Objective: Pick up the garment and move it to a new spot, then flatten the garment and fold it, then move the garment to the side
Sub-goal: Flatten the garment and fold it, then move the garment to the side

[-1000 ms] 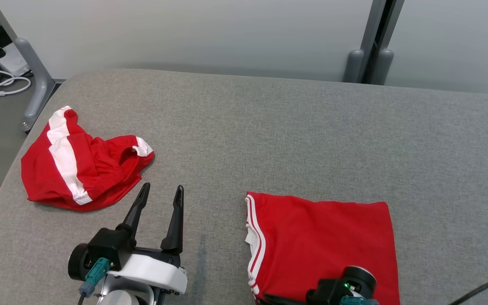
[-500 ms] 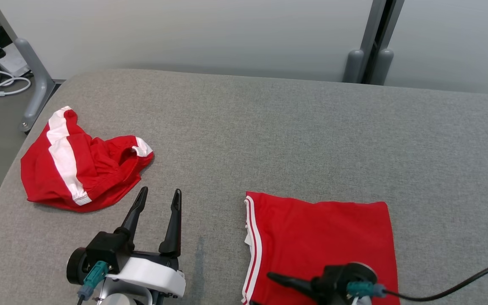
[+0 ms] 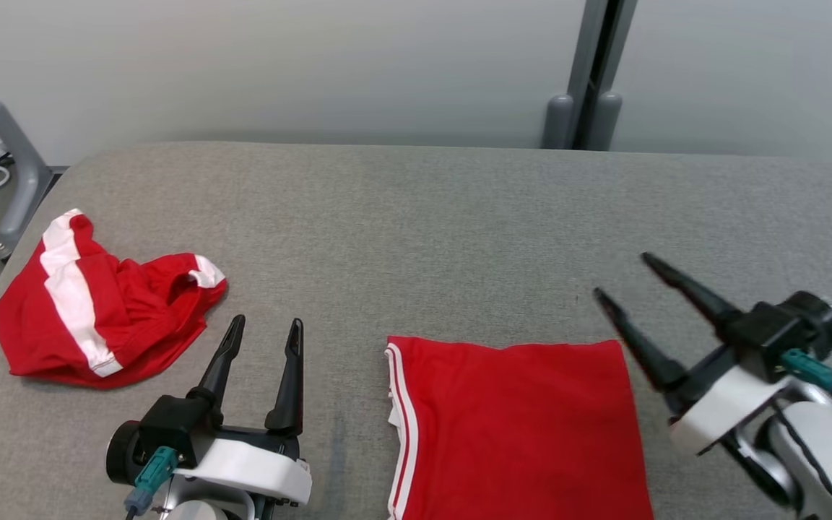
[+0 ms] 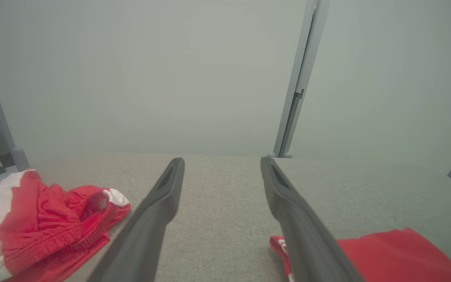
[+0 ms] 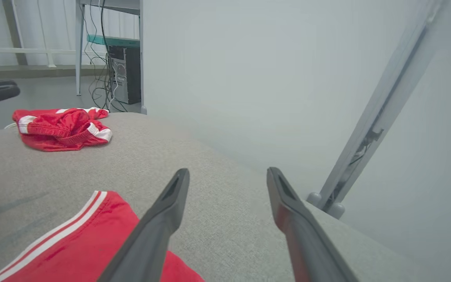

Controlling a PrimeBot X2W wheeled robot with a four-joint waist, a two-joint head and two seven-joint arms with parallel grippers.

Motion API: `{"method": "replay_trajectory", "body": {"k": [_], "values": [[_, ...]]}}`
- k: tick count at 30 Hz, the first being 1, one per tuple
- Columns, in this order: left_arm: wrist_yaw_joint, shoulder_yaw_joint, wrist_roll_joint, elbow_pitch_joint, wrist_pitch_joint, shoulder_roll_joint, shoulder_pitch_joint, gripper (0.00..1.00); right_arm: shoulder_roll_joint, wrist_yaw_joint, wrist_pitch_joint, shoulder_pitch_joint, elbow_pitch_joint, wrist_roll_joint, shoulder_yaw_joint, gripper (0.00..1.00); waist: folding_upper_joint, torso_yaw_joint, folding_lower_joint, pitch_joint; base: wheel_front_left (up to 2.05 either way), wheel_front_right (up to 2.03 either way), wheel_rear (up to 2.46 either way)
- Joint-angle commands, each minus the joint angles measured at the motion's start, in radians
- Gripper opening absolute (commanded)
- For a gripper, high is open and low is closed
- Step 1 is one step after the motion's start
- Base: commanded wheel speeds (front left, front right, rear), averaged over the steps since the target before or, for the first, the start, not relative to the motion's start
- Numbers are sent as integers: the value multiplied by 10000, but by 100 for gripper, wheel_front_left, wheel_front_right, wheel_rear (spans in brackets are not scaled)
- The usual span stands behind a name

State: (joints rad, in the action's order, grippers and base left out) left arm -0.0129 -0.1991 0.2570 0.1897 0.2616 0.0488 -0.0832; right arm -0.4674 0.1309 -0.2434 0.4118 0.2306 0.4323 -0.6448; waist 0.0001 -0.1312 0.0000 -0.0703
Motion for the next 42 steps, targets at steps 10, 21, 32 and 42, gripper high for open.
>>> {"method": "replay_trajectory", "body": {"k": [10,21,32,42], "values": [[-42,-54,120,-239,30,39,186,100,1444,-3,-225,-2350,-809,-3346,4480,100,-1,516,0,148,0,0,0],[25,223,-83,-346,28,37,636,100,2915,-3,-236,-3838,-1483,-3975,6268,100,-1,722,0,167,0,0,0],[63,231,-156,-399,30,36,635,100,3069,-3,-227,-3987,-1537,-3827,6474,100,-1,603,0,41,0,0,0],[64,97,-100,-450,30,36,540,100,3052,-3,-222,-3939,-1575,-3681,6348,100,-1,517,0,-20,0,0,0]]}}
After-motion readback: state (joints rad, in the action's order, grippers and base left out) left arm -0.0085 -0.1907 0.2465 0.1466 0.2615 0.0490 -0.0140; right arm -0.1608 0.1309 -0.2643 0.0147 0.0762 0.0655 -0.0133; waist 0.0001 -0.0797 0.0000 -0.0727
